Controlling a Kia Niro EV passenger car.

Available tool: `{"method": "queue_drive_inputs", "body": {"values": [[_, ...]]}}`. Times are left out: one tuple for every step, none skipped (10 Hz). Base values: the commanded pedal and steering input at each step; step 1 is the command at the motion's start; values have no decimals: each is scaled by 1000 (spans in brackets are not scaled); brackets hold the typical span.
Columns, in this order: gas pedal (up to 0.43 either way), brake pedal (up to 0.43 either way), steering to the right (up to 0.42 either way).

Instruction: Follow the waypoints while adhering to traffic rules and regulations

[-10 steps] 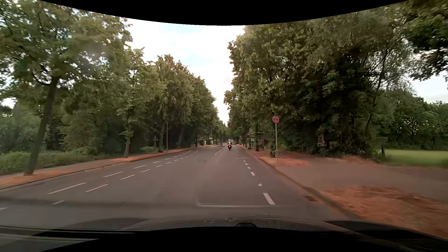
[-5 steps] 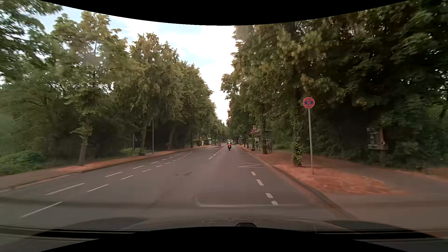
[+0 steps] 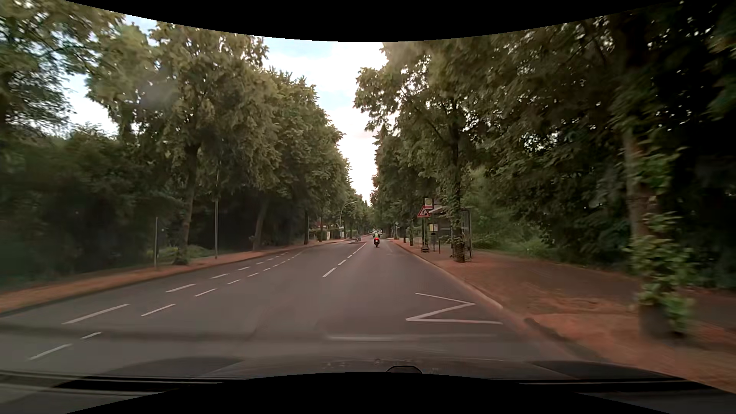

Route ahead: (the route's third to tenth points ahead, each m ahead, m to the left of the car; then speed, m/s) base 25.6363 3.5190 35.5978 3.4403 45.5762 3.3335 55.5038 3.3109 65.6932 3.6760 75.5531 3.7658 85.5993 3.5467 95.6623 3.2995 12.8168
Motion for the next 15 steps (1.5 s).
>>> {"method": "queue_drive_inputs", "body": {"values": [[189,0,1],[177,0,1],[169,0,1],[157,0,1],[157,0,1],[157,0,1],[157,0,1],[157,0,1],[157,0,1],[157,0,1],[157,0,1],[157,0,1],[157,0,1],[157,0,-2],[157,0,-3]]}}
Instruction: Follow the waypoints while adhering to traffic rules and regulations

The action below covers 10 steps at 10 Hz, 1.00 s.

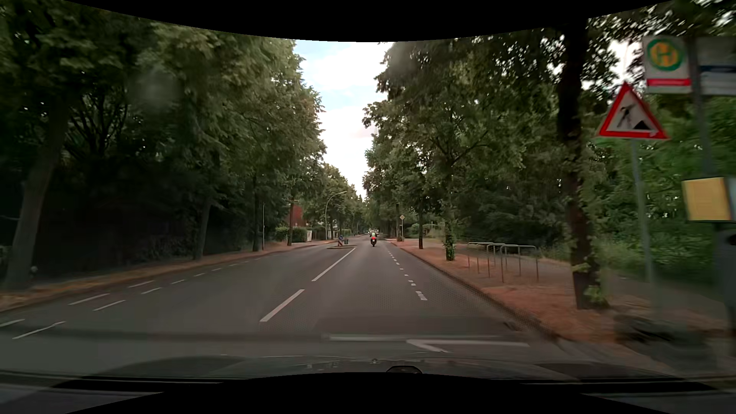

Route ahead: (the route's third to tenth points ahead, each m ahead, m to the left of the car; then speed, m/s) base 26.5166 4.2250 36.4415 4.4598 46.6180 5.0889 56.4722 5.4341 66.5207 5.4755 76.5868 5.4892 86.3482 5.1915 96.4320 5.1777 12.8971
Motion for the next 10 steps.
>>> {"method": "queue_drive_inputs", "body": {"values": [[157,0,-3],[157,0,-3],[157,0,-3],[157,0,-5],[157,0,-6],[157,0,-5],[157,0,-5],[157,0,-5],[157,0,-4],[157,0,-4]]}}
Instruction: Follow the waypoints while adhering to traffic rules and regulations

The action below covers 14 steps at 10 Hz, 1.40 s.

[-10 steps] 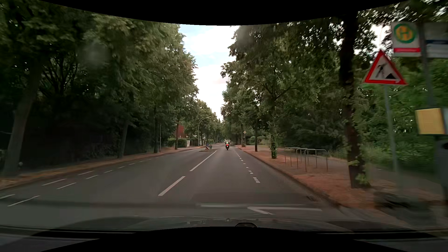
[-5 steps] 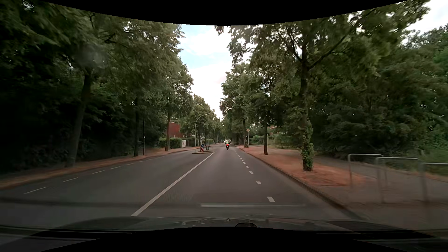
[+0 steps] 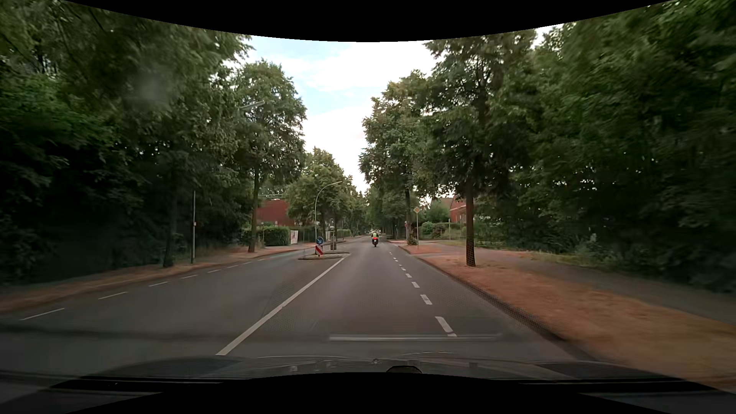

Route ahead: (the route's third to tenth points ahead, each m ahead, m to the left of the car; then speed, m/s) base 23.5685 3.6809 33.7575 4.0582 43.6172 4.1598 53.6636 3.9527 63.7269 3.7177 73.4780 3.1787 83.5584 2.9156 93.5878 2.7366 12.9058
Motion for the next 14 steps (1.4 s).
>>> {"method": "queue_drive_inputs", "body": {"values": [[157,0,-4],[157,0,-4],[157,0,-4],[157,0,-4],[157,0,-4],[157,0,-4],[157,0,-4],[157,0,-4],[157,0,-4],[157,0,-4],[157,0,-4],[157,0,-4],[157,0,-4],[150,0,-4]]}}
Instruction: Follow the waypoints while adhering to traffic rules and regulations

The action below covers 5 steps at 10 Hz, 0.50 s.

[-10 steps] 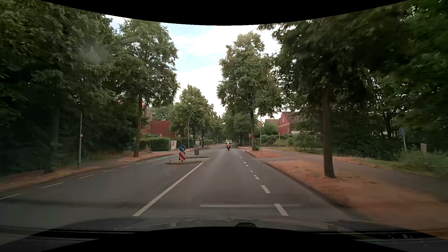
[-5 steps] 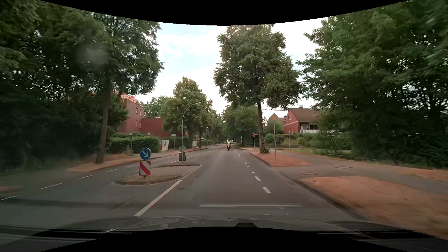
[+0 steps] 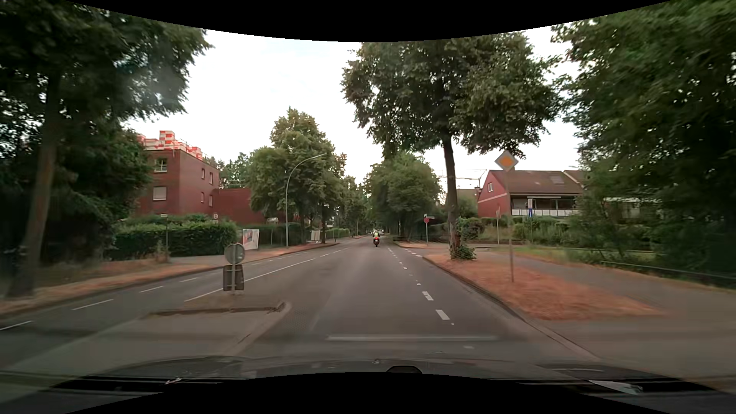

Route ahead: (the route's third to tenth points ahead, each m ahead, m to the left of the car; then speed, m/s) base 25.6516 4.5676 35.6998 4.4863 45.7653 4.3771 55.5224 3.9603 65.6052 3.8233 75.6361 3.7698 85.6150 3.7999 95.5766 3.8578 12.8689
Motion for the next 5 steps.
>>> {"method": "queue_drive_inputs", "body": {"values": [[150,0,-4],[150,0,-4],[150,0,-4],[150,0,-4],[150,0,-4]]}}
